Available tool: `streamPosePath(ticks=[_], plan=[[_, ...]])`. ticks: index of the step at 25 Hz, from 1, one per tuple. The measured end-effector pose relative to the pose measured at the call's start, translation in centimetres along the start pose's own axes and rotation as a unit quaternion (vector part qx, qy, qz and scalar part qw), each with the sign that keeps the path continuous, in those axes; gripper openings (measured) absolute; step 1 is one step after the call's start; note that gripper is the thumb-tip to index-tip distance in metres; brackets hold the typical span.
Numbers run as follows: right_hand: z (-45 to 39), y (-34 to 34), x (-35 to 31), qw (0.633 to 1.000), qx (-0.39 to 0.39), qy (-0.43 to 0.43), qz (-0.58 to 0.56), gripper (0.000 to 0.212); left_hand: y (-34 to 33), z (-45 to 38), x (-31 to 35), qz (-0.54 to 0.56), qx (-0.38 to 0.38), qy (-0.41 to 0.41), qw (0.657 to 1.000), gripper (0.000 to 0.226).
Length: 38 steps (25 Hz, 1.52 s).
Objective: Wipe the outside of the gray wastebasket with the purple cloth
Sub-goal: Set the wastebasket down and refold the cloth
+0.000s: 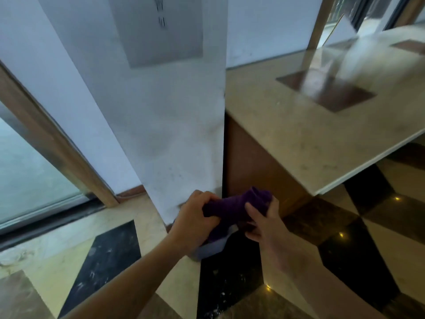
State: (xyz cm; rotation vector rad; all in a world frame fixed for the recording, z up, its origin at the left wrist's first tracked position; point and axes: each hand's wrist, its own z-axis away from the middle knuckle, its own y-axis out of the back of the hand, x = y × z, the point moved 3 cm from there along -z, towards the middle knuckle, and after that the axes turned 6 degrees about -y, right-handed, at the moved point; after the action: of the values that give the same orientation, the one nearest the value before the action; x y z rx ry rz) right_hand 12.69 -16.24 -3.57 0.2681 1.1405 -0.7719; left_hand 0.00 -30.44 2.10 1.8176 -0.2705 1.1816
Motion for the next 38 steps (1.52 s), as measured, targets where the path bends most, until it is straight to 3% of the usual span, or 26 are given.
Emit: streamPosePath(ticks=[4, 8, 10, 15, 17, 19, 21, 23, 25, 31, 35, 38], plan=[[6.4, -0.6, -8.0, 0.994, 0.005, 0.048, 0.097, 0.095, 6.6, -0.7, 9.3, -0.026, -0.046, -0.037, 0.998, 0.037], [11.2, -1.7, -13.4, 0.986, 0.087, 0.1, 0.103, 0.104, 10.5, -0.9, 15.2, -0.019, -0.053, -0.07, 0.996, 0.036], [12.8, -2.5, -16.3, 0.971, 0.102, 0.144, 0.16, 0.114, 11.6, -1.0, 16.9, -0.015, -0.047, -0.091, 0.995, 0.038], [14.2, -3.6, -21.8, 0.902, 0.005, 0.22, 0.371, 0.053, 13.8, -0.9, 18.5, 0.019, -0.015, -0.101, 0.995, 0.039], [14.3, -4.2, -22.8, 0.872, -0.021, 0.225, 0.433, 0.059, 14.5, -1.0, 18.5, 0.028, 0.006, -0.096, 0.995, 0.04], [14.1, -5.0, -23.2, 0.856, -0.043, 0.233, 0.46, 0.082, 15.1, -1.3, 18.6, 0.037, 0.008, -0.102, 0.994, 0.039], [13.5, -5.6, -23.2, 0.857, -0.056, 0.23, 0.458, 0.08, 15.6, -1.7, 18.8, 0.047, 0.0, -0.11, 0.993, 0.039], [12.8, -5.8, -23.3, 0.872, -0.054, 0.216, 0.436, 0.05, 16.1, -2.0, 18.8, 0.049, -0.003, -0.12, 0.992, 0.039], [12.4, -5.7, -23.7, 0.89, -0.039, 0.212, 0.401, 0.036, 16.6, -2.5, 18.7, 0.043, -0.005, -0.13, 0.991, 0.039], [13.2, -5.9, -26.7, 0.911, 0.008, 0.268, 0.313, 0.03, 18.7, -3.8, 17.0, 0.068, -0.032, -0.137, 0.988, 0.039], [13.6, -5.4, -27.8, 0.933, 0.072, 0.29, 0.199, 0.028, 19.3, -4.5, 16.3, 0.162, -0.048, -0.109, 0.98, 0.037], [13.5, -5.4, -27.2, 0.93, 0.105, 0.296, 0.193, 0.031, 18.3, -5.3, 16.4, 0.268, -0.034, -0.096, 0.958, 0.032]])
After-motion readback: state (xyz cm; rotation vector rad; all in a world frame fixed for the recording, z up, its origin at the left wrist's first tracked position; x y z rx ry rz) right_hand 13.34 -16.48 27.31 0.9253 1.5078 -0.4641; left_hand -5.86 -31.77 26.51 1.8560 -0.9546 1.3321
